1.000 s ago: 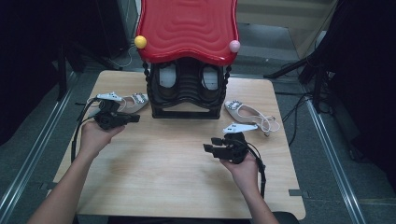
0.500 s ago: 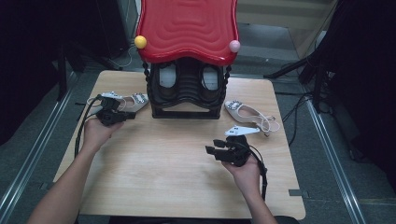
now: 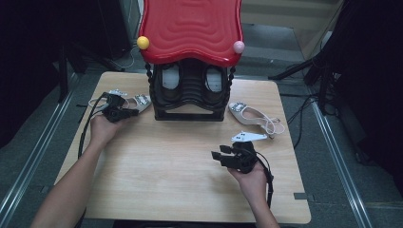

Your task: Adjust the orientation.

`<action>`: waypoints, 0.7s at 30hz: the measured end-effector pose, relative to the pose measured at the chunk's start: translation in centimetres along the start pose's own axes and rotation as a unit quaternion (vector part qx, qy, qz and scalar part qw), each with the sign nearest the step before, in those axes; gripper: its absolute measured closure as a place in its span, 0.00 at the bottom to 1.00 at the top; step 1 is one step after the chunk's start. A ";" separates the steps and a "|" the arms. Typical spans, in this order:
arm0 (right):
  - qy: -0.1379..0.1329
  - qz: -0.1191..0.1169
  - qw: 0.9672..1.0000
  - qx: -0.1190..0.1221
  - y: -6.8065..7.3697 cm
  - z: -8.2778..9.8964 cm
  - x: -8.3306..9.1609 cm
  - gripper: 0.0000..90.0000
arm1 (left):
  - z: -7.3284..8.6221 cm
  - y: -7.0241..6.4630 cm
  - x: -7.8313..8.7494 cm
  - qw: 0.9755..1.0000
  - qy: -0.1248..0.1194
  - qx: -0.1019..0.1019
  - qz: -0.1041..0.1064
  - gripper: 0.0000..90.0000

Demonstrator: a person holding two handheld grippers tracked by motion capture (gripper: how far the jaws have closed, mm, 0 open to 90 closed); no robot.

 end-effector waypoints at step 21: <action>0.000 0.007 1.000 -0.009 -0.1 0.5 0.4 0.61 | -1.7 -1.4 -0.8 0.999 -0.011 0.032 0.003 1.00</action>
Point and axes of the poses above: each handheld gripper's, and its own axes: x roughly backward along the jaws, z roughly out of its underside, y roughly to its left, the point moved 5 cm from there along -x, roughly forward along the jaws, and after that the axes turned 9 degrees about x, right-handed, at the moved point
